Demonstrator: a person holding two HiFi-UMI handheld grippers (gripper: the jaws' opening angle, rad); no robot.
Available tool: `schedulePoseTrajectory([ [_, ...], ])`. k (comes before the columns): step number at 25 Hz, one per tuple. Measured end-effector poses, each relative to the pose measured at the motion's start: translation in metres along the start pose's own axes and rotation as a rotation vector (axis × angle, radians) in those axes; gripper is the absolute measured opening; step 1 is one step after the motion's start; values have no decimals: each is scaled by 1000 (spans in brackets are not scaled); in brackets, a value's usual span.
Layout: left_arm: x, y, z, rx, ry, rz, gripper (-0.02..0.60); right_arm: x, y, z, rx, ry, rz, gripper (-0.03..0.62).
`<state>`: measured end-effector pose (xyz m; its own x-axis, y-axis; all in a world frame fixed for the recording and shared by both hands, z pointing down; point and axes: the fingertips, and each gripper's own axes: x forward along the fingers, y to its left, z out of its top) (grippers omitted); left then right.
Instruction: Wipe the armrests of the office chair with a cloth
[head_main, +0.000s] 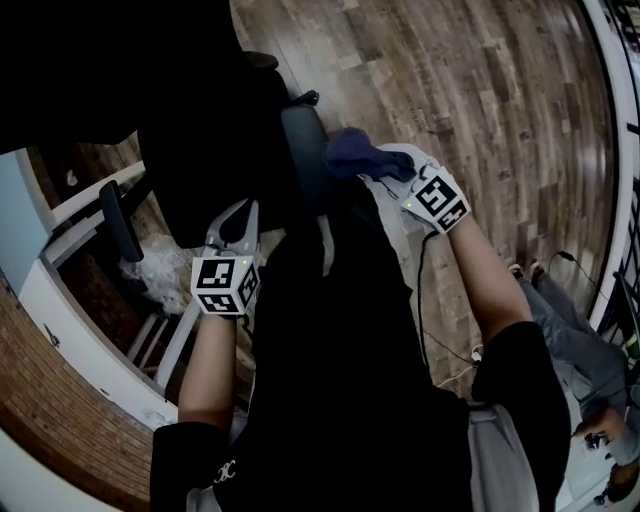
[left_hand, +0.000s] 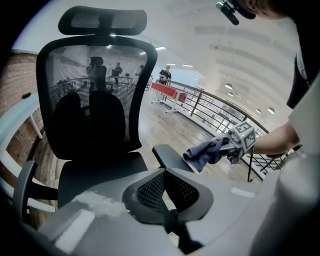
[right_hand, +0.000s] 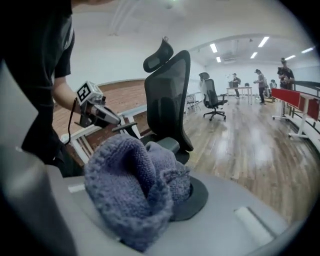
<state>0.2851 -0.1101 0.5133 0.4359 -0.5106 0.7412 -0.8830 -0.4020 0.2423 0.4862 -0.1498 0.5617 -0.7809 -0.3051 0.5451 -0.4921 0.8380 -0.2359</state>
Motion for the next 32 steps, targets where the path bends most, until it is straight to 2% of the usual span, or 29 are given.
schedulePoseTrajectory([
  [6, 41, -25, 29, 28, 8, 10, 6, 31, -33, -35, -171, 131, 171, 46],
  [9, 50, -35, 34, 24, 7, 36, 6, 59, -28, -37, -253, 128, 263, 45],
  [11, 53, -41, 34, 29, 19, 43, 6, 75, -20, -36, -247, 104, 323, 45],
  [14, 57, -43, 33, 24, 34, 56, 6, 95, -17, -35, -174, 75, 389, 44],
  [17, 56, -40, 27, 5, 48, 83, 6, 111, -24, -35, -145, 66, 405, 44],
  [24, 60, -36, 20, -40, 62, 117, 6, 154, -29, -39, -168, 112, 437, 44],
  [32, 64, -22, 11, -97, 64, 143, 6, 199, -55, -69, -185, 230, 437, 44],
])
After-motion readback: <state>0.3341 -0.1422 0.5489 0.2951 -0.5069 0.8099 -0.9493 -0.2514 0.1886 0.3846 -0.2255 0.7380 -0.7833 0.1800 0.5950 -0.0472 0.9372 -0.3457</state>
